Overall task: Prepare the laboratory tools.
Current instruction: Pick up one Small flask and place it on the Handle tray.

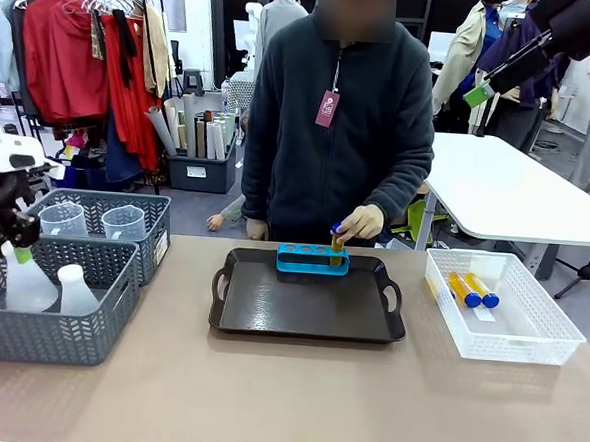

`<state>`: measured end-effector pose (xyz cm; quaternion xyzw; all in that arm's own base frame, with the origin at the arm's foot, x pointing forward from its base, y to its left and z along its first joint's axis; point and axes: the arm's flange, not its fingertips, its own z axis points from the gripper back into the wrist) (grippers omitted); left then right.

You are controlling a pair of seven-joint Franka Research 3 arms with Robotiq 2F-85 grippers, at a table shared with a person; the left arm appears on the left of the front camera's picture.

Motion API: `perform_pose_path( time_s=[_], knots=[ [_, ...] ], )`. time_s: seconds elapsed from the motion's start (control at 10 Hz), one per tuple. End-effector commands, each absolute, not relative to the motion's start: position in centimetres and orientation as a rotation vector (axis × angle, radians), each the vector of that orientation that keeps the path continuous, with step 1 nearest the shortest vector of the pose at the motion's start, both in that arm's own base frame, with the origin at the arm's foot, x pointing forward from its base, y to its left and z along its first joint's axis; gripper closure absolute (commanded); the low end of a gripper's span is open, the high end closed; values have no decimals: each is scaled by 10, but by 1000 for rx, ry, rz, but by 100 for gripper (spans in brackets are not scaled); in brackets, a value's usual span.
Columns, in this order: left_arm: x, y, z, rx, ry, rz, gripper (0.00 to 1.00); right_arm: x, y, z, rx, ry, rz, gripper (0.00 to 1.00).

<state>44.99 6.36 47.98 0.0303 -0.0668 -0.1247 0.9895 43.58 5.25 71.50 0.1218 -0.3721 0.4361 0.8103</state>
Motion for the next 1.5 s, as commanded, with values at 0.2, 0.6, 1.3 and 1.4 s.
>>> perform_pose_path(
  time_s=[0.2, 0.6, 1.3, 1.4],
  knots=[
    [457, 48, 569, -3, -86, -406, 100, 435, 52, 716, 262, -798, 939, 0],
    [448, 28, 645, 45, -169, -476, 100, 435, 52, 716, 262, -798, 939, 0],
    [447, 22, 651, 44, -180, -465, 100, 435, 52, 716, 262, -798, 939, 0],
    [447, 22, 651, 44, -180, -465, 100, 435, 52, 716, 262, -798, 939, 0]
  ],
)
